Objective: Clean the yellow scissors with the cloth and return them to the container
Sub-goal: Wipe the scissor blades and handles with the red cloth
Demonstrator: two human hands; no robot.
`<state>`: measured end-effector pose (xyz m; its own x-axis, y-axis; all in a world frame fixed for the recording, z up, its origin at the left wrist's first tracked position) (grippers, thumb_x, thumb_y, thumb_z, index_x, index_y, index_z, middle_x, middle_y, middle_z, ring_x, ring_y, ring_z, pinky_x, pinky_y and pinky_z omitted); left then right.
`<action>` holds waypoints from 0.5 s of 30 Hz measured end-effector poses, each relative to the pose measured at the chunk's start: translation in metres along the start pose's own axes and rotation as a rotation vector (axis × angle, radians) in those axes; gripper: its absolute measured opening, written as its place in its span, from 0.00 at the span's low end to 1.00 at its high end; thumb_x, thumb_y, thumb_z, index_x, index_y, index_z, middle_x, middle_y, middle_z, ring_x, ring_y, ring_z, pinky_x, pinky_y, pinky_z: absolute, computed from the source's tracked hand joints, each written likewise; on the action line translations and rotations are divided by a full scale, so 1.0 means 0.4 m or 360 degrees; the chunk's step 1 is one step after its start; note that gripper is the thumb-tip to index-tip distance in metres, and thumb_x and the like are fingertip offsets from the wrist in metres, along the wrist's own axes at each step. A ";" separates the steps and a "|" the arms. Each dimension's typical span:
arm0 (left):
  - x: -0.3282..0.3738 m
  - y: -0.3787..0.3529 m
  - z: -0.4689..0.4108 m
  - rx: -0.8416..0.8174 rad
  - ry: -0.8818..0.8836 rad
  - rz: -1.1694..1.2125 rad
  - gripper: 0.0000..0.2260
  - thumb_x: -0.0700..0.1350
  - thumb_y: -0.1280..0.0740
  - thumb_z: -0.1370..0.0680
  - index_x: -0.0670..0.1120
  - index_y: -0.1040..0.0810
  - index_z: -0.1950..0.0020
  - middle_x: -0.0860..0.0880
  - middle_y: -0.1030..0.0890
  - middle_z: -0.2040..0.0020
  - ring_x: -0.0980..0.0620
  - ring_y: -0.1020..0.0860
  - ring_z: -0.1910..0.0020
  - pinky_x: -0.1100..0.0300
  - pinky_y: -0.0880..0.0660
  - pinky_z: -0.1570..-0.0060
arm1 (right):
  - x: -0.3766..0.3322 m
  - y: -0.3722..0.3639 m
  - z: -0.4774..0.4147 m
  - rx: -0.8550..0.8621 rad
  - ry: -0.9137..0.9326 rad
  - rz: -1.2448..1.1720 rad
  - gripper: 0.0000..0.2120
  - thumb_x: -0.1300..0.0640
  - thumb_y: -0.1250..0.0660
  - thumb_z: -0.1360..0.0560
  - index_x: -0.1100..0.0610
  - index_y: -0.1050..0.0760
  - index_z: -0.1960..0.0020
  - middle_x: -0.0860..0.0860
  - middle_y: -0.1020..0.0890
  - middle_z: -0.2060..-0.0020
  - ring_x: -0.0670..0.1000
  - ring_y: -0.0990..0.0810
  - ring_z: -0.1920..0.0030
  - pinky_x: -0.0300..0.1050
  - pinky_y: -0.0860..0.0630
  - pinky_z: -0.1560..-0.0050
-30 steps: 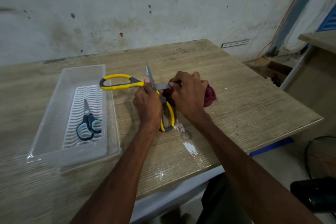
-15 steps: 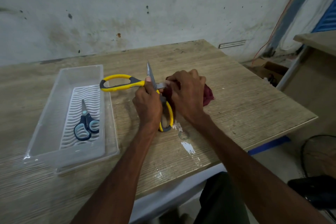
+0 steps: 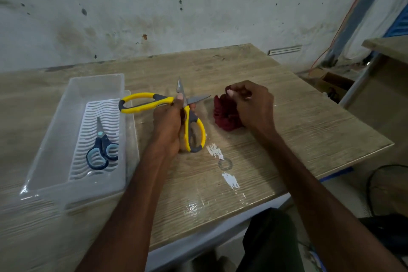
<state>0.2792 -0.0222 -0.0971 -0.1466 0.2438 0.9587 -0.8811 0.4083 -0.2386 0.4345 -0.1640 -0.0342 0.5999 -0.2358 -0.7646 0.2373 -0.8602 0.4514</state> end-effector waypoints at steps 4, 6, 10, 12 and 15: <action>0.000 -0.011 0.007 -0.0036 0.0093 -0.0014 0.12 0.46 0.36 0.20 0.39 0.20 0.56 0.45 0.20 0.72 0.51 0.21 0.73 0.62 0.25 0.70 | -0.075 -0.022 0.025 -0.0084 0.0119 -0.0200 0.02 0.56 0.28 0.29 0.50 0.19 0.58 0.44 0.18 0.61 0.44 0.19 0.56 0.42 0.22 0.53; 0.009 -0.015 0.015 0.0034 -0.0022 -0.0152 0.14 0.52 0.35 0.24 0.42 0.18 0.52 0.38 0.17 0.62 0.43 0.18 0.64 0.55 0.20 0.60 | -0.109 -0.060 0.038 -0.0140 0.0222 -0.0198 0.02 0.57 0.29 0.29 0.52 0.18 0.58 0.47 0.16 0.61 0.47 0.18 0.58 0.47 0.22 0.53; 0.045 -0.009 0.044 0.0334 -0.0340 -0.0492 0.20 0.59 0.36 0.21 0.48 0.29 0.68 0.44 0.22 0.66 0.37 0.19 0.56 0.48 0.24 0.58 | -0.145 -0.140 0.087 -0.0227 0.0455 0.0051 0.06 0.60 0.30 0.29 0.54 0.15 0.55 0.54 0.16 0.62 0.52 0.19 0.58 0.48 0.25 0.57; 0.054 -0.010 0.055 0.0371 -0.0360 -0.0626 0.20 0.57 0.39 0.19 0.46 0.26 0.65 0.43 0.20 0.63 0.39 0.20 0.55 0.54 0.31 0.61 | -0.141 -0.129 0.095 -0.0166 0.0404 -0.0013 0.05 0.61 0.28 0.30 0.56 0.15 0.56 0.55 0.16 0.63 0.52 0.19 0.60 0.47 0.25 0.58; 0.047 -0.009 0.053 0.0391 -0.0323 -0.0723 0.22 0.57 0.41 0.18 0.41 0.19 0.55 0.41 0.17 0.54 0.43 0.21 0.53 0.54 0.31 0.59 | -0.133 -0.116 0.075 -0.0092 0.0368 0.0052 0.03 0.62 0.28 0.32 0.60 0.16 0.61 0.56 0.17 0.68 0.51 0.21 0.66 0.45 0.30 0.62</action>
<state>0.2702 -0.0377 -0.0748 0.2102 -0.0933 0.9732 -0.9514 0.2098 0.2256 0.3687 -0.1253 -0.0283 0.7656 -0.1476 -0.6262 0.2542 -0.8247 0.5052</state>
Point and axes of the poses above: each hand's wrist, its own z-axis away from the middle knuckle, its own y-axis out of the back of the hand, x = y × z, the point moved 7 cm from there along -z, towards the middle knuckle
